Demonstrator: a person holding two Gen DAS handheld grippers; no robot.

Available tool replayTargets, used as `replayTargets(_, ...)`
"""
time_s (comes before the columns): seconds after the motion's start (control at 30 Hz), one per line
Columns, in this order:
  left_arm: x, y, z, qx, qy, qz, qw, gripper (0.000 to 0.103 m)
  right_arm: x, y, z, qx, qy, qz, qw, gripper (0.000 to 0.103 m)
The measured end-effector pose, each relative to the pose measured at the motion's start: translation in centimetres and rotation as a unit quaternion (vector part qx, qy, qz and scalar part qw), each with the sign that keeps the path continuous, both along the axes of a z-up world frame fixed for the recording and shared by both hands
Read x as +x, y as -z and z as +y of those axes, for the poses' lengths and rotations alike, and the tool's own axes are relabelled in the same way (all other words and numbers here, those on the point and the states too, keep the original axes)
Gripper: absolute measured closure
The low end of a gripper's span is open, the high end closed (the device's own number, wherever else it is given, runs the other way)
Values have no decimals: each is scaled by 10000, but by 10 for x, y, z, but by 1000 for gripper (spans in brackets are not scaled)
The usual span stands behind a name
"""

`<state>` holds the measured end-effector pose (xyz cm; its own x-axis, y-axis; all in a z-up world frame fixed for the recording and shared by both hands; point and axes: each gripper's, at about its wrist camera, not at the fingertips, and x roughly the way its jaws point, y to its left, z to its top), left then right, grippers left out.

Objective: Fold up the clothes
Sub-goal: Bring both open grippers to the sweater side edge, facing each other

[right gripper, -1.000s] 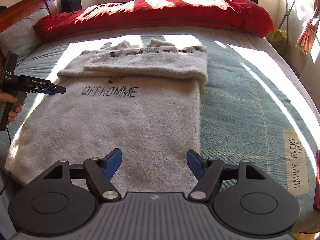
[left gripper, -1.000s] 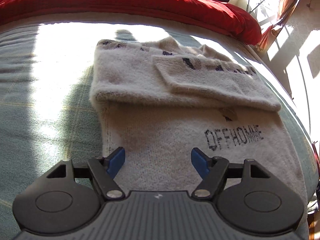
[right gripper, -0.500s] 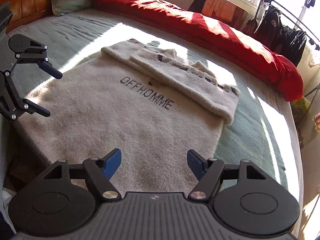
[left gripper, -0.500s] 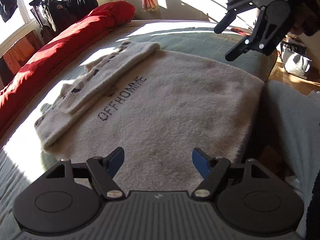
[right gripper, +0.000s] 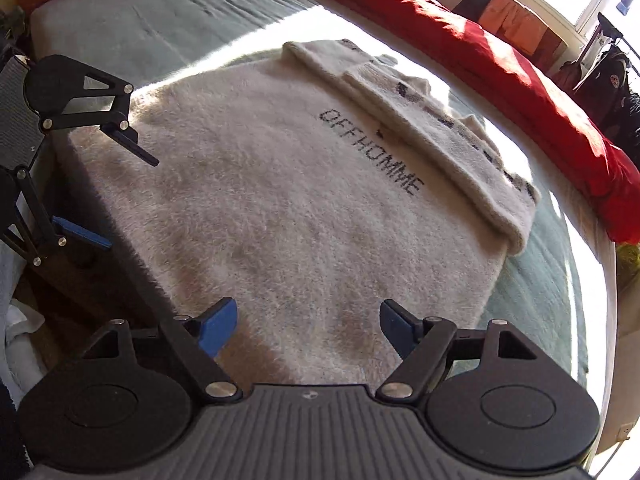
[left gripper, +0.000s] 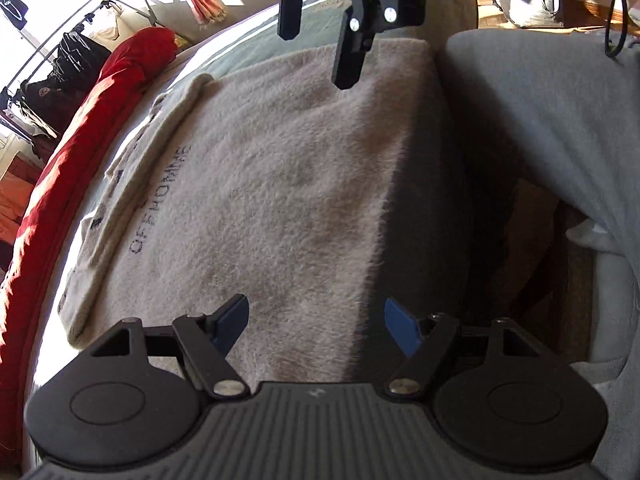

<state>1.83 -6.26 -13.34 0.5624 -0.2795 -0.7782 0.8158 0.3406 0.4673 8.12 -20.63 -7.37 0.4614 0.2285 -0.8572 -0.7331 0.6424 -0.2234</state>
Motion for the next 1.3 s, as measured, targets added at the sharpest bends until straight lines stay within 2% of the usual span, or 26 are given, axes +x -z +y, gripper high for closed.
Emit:
replayTargets(0.13, -2, 10, -6, 152, 84, -233, 9996, 27, -13, 17, 20, 152, -157, 165, 9996, 21)
replayTargets(0.33, -1, 13, -11, 426, 237, -724, 9962, 27, -14, 16, 24, 167, -236, 125, 9995, 21)
replayTargets(0.5, 1, 2, -6, 235, 161, -995, 9946, 26, -16, 16, 27, 101, -403, -33, 9991, 21)
replayTargets(0.67, 6, -7, -3, 36, -33, -967, 9953, 26, -27, 21, 47, 159, -792, -263, 9964, 21)
replayTargets(0.87, 7, -10, 1, -76, -88, -909, 9958, 26, -30, 41, 78, -279, -1076, -508, 9925, 23)
replayTargets(1.0, 6, -13, 5, -210, -148, -841, 9961, 26, -35, 59, 89, -1048, -1165, -1291, 9792, 25)
replayTargets(1.07, 5, -11, 5, -242, -148, -775, 9966, 26, -38, 60, 89, -1258, -1165, -1621, 9718, 25)
replayTargets(1.2, 3, -1, -3, -165, -129, -709, 9973, 26, -43, 50, 91, -1310, -1138, -2047, 9633, 25)
replayTargets(1.3, 6, 5, -9, -53, -191, -732, 9971, 27, -41, 46, 91, -1245, -1095, -2011, 9654, 25)
